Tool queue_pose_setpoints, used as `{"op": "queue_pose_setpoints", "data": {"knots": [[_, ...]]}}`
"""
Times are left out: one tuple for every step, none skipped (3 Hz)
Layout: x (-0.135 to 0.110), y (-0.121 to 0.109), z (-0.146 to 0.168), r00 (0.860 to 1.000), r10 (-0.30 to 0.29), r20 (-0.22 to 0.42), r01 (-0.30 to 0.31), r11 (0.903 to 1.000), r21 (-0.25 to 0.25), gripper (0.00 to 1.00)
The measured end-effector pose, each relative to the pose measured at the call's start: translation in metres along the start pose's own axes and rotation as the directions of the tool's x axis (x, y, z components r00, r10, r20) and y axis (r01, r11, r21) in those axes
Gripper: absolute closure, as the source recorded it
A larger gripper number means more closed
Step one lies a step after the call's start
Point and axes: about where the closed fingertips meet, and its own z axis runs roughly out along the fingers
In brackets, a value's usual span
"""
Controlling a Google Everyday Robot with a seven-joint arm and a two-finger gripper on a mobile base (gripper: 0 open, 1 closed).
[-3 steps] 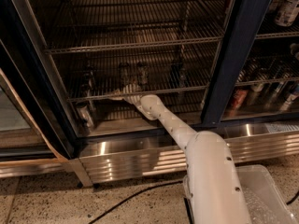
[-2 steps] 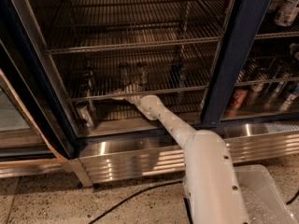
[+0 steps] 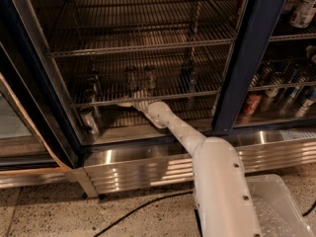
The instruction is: Pick 7up can from bottom shelf of fridge
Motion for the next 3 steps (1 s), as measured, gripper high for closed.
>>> {"op": "queue_pose_setpoints", "data": {"knots": [[-0.003,0.002,0.010,0.999,0.018,0.033,-0.017,0.9996,-0.023,0.00],[-0.003,0.005,0.014,0.999,0.022,0.036,-0.021,0.9996,-0.020,0.00],[-0.005,0.001,0.028,0.999,0.013,0.053,-0.013,0.9999,-0.001,0.00]]}}
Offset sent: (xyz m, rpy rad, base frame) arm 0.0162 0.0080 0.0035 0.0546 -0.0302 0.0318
